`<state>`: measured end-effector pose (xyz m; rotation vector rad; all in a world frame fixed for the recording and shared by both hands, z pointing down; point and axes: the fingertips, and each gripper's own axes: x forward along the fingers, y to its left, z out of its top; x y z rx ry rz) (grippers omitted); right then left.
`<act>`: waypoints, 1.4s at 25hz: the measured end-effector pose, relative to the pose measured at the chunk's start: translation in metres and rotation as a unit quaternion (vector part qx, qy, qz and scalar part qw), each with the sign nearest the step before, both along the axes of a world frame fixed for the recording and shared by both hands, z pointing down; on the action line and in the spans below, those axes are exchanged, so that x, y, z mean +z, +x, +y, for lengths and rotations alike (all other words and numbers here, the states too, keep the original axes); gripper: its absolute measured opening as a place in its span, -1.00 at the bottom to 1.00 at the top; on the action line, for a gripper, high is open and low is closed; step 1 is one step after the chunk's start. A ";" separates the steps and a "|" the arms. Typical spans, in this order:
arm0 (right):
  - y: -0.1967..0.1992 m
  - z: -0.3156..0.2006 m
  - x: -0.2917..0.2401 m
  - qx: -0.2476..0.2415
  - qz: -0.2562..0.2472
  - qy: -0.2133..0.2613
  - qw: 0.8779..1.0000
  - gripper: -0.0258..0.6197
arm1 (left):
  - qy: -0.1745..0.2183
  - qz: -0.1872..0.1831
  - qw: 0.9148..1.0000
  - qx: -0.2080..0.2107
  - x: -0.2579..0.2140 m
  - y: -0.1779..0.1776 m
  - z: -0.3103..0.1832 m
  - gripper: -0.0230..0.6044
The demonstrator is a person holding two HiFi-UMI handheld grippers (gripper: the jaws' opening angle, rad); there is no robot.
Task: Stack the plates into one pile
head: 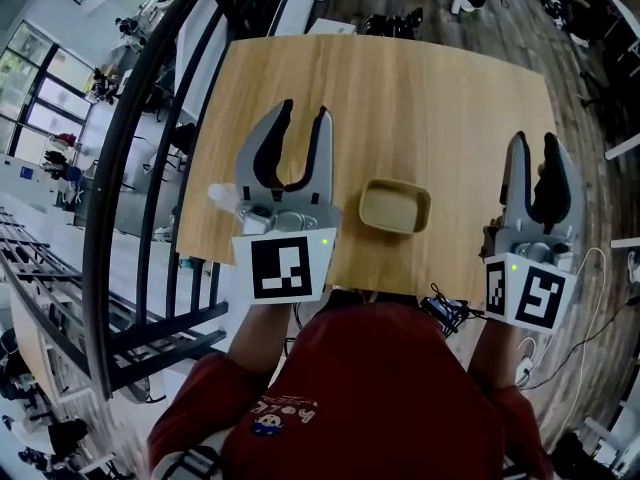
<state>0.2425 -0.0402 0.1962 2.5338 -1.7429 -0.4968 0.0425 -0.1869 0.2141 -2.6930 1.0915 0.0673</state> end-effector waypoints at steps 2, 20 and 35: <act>0.000 -0.001 0.007 -0.002 -0.007 -0.006 1.000 -0.42 | -0.012 -0.002 1.000 -0.006 0.007 -0.003 -0.002 -0.50; 0.012 0.011 0.003 0.010 -0.038 0.049 0.998 -0.89 | -0.036 0.002 0.999 -0.014 0.010 0.004 -0.005 -0.91; 0.013 -0.001 0.011 0.003 -0.036 0.026 0.999 -0.89 | -0.031 0.012 0.999 -0.013 0.011 0.003 -0.007 -0.91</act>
